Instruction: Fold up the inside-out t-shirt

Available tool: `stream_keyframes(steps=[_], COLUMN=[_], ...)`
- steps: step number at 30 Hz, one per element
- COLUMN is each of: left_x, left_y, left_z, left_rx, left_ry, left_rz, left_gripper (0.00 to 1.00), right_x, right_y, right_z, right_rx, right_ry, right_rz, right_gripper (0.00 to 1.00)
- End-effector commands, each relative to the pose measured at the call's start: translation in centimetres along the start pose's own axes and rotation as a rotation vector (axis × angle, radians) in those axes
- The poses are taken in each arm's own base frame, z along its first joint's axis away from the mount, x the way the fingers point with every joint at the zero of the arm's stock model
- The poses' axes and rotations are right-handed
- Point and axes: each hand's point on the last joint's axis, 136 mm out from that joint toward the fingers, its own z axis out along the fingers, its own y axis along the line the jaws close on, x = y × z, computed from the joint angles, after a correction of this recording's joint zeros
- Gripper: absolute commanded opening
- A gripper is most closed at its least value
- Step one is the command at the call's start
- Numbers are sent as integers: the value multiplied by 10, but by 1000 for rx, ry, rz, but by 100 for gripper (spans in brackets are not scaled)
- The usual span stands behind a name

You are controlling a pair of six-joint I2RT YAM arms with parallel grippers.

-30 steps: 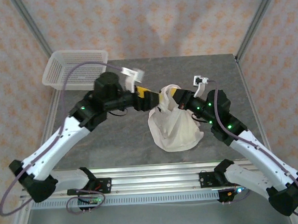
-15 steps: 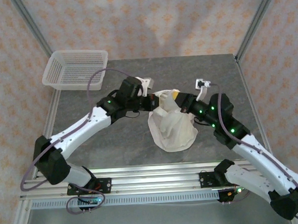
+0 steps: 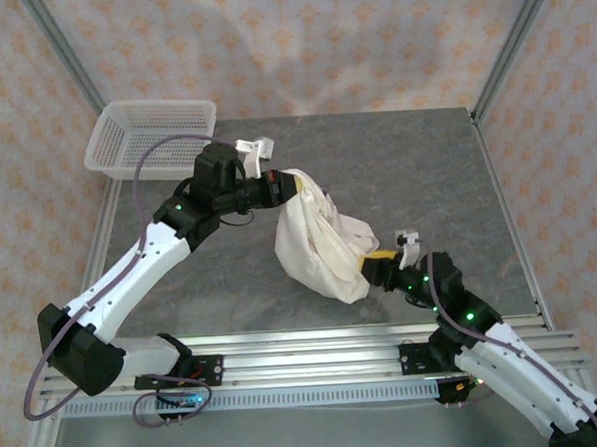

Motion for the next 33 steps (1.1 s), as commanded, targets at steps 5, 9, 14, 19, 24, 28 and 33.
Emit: stream_keyframes(steps=[5, 9, 14, 19, 24, 28, 33], left_x=[10, 26, 20, -5, 1, 4, -13], left_y=[-47, -64, -43, 79, 131, 121, 86], left_z=[1, 0, -7, -29, 20, 45, -8], left_rx=[153, 165, 11, -574, -558, -427, -402], left_ry=[78, 146, 106, 25, 110, 106, -26], left_rz=[109, 224, 240, 169, 71, 3, 45], left_gripper=[0, 0, 0, 0, 0, 6, 47], right_x=[-65, -78, -83, -77, -76, -92, -105], right_y=[67, 70, 80, 116, 142, 129, 82], right_z=[25, 61, 88, 53, 15, 17, 43], right_rx=[-158, -155, -216, -403, -548, -458, -204], right_ry=[11, 46, 82, 101, 100, 6, -59], right_rz=[-418, -522, -494, -370, -220, -154, -60], right_gripper=[70, 69, 13, 0, 0, 0, 0])
